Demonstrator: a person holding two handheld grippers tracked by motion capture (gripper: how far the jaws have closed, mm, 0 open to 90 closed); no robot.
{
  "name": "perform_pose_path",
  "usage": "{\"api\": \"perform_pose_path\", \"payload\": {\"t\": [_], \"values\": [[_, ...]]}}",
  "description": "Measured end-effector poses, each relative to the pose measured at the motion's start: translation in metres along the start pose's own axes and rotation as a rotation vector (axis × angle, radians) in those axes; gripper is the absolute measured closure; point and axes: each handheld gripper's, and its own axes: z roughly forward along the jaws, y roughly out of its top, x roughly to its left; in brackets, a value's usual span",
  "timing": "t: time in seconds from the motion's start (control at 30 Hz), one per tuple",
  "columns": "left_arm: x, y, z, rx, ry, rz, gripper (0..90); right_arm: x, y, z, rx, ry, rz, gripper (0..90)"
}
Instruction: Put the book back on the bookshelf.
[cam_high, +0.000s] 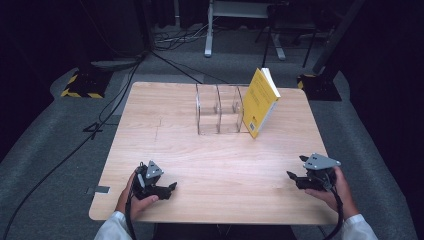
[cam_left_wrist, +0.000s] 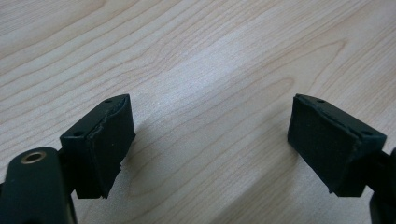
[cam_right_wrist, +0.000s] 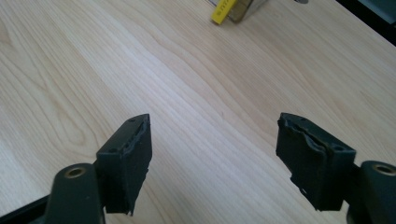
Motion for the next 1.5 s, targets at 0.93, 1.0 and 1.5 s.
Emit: {"api": "perform_pose_path", "payload": {"t": [0.93,1.0,1.5], "values": [[0.000,0.000,0.000,-0.001,0.000,0.000,15.5,-0.020,-0.097,-0.009,0.000,0.073,0.337,22.5],[0.000,0.000,0.000,-0.001,0.000,0.000,15.4,-0.020,-0.097,-0.009,0.000,0.075,0.335,22.3],[0.000,0.000,0.000,-0.001,0.002,0.008,15.5,-0.020,-0.097,-0.008,-0.001,0.064,0.345,22.1]]}}
